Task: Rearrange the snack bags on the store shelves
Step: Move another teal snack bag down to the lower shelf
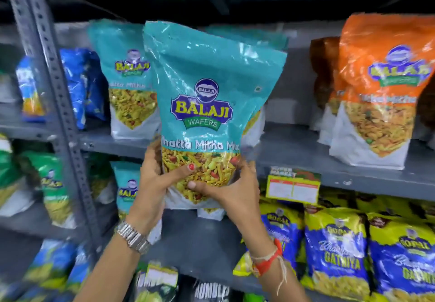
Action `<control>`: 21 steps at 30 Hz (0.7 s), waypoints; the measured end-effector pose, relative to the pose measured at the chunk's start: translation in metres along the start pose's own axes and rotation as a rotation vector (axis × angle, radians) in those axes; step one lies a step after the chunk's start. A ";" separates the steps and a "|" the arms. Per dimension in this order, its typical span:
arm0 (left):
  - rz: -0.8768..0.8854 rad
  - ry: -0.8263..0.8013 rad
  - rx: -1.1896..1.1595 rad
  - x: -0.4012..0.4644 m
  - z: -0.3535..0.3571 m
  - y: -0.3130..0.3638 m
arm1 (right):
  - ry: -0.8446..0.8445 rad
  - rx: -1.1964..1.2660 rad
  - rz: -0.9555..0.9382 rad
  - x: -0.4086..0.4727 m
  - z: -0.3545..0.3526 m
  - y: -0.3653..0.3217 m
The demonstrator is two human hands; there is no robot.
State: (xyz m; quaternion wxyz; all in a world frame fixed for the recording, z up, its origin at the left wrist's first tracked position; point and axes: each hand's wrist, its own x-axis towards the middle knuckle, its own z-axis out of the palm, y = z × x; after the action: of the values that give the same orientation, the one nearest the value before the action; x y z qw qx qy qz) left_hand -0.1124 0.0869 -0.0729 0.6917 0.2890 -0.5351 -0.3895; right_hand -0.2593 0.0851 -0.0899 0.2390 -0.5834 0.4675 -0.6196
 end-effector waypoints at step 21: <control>-0.538 -0.450 0.608 0.016 -0.117 -0.233 | 0.134 -0.244 0.340 -0.061 0.116 0.232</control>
State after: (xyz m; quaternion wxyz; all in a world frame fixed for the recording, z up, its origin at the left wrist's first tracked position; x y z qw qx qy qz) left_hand -0.0509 -0.0518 -0.2855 0.3166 0.5155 -0.6678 -0.4337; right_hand -0.1951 -0.0027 -0.3336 0.2362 -0.4782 0.6456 -0.5466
